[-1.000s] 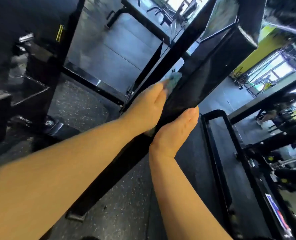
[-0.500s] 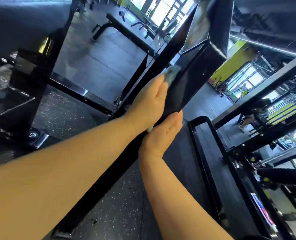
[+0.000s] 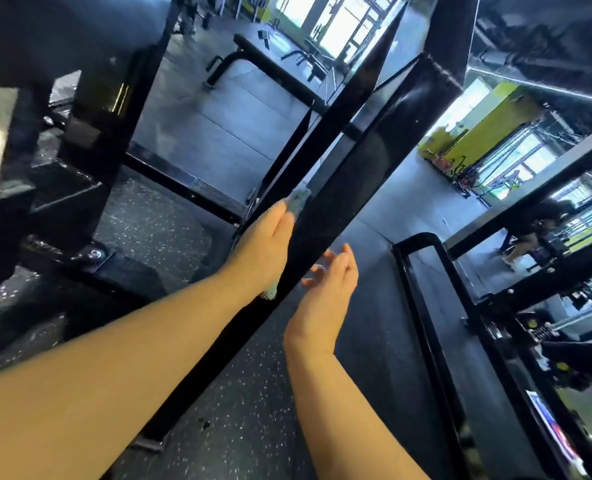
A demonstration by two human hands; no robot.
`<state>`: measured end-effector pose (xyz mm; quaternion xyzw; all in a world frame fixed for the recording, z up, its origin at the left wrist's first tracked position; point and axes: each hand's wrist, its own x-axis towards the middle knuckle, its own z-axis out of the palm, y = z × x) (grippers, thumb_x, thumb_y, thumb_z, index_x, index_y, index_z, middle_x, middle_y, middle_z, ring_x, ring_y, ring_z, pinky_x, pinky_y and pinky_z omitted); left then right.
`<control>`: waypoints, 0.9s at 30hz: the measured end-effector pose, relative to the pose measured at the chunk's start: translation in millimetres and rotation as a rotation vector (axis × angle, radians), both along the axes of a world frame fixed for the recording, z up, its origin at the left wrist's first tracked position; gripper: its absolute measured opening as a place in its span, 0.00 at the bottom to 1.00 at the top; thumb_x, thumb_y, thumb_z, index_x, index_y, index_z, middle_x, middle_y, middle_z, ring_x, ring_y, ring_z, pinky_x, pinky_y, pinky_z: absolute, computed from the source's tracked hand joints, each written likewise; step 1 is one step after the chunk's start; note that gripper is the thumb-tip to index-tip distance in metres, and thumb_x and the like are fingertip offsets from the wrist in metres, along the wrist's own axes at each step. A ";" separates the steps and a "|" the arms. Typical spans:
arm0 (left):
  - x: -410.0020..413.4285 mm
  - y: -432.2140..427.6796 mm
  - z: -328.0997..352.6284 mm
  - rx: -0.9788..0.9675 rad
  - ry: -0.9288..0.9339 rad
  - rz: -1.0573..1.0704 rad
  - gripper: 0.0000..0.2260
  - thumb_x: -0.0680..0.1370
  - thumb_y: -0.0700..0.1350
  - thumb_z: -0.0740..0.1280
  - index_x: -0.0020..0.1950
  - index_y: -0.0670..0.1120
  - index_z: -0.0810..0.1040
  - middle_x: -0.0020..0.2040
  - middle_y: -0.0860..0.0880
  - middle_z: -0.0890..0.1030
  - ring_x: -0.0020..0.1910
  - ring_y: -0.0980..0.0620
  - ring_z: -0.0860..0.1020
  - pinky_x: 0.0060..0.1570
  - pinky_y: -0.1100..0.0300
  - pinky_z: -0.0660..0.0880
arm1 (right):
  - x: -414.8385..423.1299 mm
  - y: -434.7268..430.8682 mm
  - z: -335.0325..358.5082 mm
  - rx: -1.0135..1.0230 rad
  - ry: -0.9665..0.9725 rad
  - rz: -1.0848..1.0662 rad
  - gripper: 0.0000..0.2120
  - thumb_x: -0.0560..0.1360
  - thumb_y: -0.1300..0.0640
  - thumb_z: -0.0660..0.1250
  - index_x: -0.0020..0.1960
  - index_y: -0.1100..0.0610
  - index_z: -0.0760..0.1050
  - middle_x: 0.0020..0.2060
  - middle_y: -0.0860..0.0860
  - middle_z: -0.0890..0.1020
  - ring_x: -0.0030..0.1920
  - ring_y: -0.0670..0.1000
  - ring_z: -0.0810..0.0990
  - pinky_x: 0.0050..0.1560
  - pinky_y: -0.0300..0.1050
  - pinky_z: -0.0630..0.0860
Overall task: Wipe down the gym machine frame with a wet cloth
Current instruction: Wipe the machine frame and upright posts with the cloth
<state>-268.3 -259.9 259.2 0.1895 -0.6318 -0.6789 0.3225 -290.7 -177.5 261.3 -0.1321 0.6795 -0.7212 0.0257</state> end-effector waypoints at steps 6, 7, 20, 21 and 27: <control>2.7 1.8 -27.8 -0.065 0.028 0.011 0.16 0.84 0.45 0.51 0.71 0.56 0.63 0.58 0.62 0.69 0.56 0.69 0.66 0.53 0.79 0.60 | 22.6 0.8 -26.8 0.082 0.017 -0.014 0.09 0.82 0.53 0.56 0.58 0.42 0.71 0.56 0.41 0.77 0.58 0.44 0.76 0.63 0.49 0.72; 1.4 2.3 -58.3 0.002 -0.053 0.001 0.17 0.84 0.45 0.50 0.71 0.57 0.64 0.58 0.60 0.70 0.58 0.65 0.66 0.57 0.74 0.62 | 24.6 1.8 -31.1 0.095 0.030 -0.017 0.10 0.82 0.53 0.57 0.58 0.40 0.71 0.58 0.41 0.77 0.59 0.44 0.76 0.64 0.49 0.72; 13.2 8.3 -84.2 0.066 -0.093 -0.045 0.18 0.83 0.49 0.50 0.73 0.54 0.64 0.67 0.60 0.68 0.64 0.62 0.66 0.66 0.63 0.61 | 36.5 29.8 -80.8 0.147 -0.136 0.109 0.13 0.82 0.55 0.58 0.63 0.44 0.74 0.60 0.41 0.79 0.61 0.41 0.76 0.66 0.47 0.71; 16.4 8.8 -100.7 0.094 -0.153 -0.031 0.18 0.84 0.47 0.50 0.74 0.53 0.63 0.67 0.58 0.69 0.64 0.61 0.66 0.65 0.65 0.60 | 38.6 32.6 -86.4 0.165 -0.148 0.133 0.13 0.82 0.55 0.58 0.62 0.42 0.73 0.62 0.41 0.78 0.62 0.41 0.76 0.67 0.47 0.70; 31.2 19.4 -174.7 0.335 -0.516 -0.029 0.18 0.84 0.46 0.50 0.74 0.52 0.63 0.70 0.47 0.69 0.68 0.48 0.67 0.63 0.59 0.61 | 31.1 38.2 -98.9 0.091 -0.212 0.173 0.16 0.82 0.61 0.55 0.62 0.46 0.74 0.60 0.45 0.79 0.60 0.43 0.78 0.61 0.42 0.75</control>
